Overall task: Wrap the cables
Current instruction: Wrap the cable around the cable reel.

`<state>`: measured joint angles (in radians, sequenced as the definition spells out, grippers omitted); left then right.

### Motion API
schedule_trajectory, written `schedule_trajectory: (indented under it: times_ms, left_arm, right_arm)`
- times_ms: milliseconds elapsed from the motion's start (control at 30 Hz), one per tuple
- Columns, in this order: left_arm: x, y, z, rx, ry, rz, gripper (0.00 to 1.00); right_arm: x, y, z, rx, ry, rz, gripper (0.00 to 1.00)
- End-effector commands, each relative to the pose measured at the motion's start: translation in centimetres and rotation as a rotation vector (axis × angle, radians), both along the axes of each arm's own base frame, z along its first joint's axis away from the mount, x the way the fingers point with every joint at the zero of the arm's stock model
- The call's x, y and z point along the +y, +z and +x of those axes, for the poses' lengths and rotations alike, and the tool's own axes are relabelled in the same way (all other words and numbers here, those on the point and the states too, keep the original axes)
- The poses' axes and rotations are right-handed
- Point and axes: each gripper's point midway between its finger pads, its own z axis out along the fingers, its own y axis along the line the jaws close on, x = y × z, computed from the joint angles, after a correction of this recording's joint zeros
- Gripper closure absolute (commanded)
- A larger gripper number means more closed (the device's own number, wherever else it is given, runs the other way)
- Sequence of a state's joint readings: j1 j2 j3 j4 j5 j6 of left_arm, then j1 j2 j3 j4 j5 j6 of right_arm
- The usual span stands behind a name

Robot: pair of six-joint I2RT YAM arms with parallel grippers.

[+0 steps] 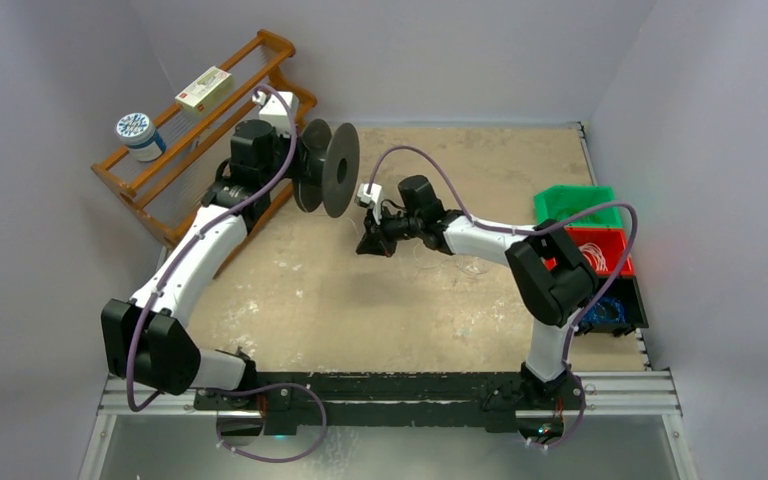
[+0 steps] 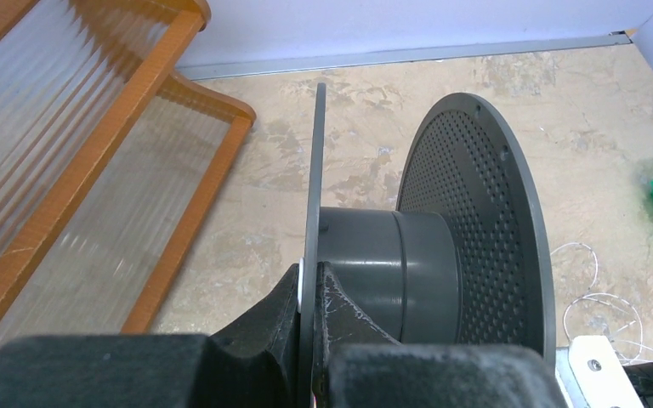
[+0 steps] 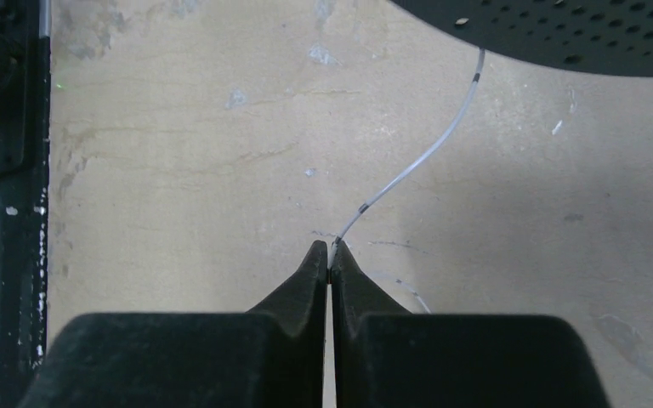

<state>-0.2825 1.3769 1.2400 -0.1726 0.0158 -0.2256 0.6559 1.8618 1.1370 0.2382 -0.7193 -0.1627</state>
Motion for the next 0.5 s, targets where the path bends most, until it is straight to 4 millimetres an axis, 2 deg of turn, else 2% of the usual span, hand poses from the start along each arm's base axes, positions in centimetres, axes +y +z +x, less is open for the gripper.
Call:
schedule_trajectory:
  times_ms: [0, 100, 200, 333, 467]
  left_arm:
    - [-0.1, 5.8, -0.1, -0.169, -0.013, -0.094, 1.00]
    - [-0.2, 6.0, -0.2, -0.168, -0.023, -0.099, 1.00]
    - [-0.2, 6.0, -0.3, -0.153, -0.032, -0.082, 1.00]
    - [-0.2, 5.5, -0.7, -0.119, -0.060, -0.038, 1.00]
    - [-1.4, 5.6, -2.1, -0.120, -0.155, -0.037, 1.00]
  right_arm:
    - [1.0, 4.1, 0.7, -0.067, 0.031, 0.081, 1.00]
    - [0.4, 4.1, 1.7, -0.083, -0.005, 0.068, 1.00]
    - [-1.1, 3.9, 4.1, -0.117, -0.109, 0.036, 1.00]
    - [-4.7, 4.3, 8.5, -0.122, -0.286, 0.020, 1.00]
    - [-7.8, 3.3, 11.7, -0.064, -0.355, -0.011, 1.00]
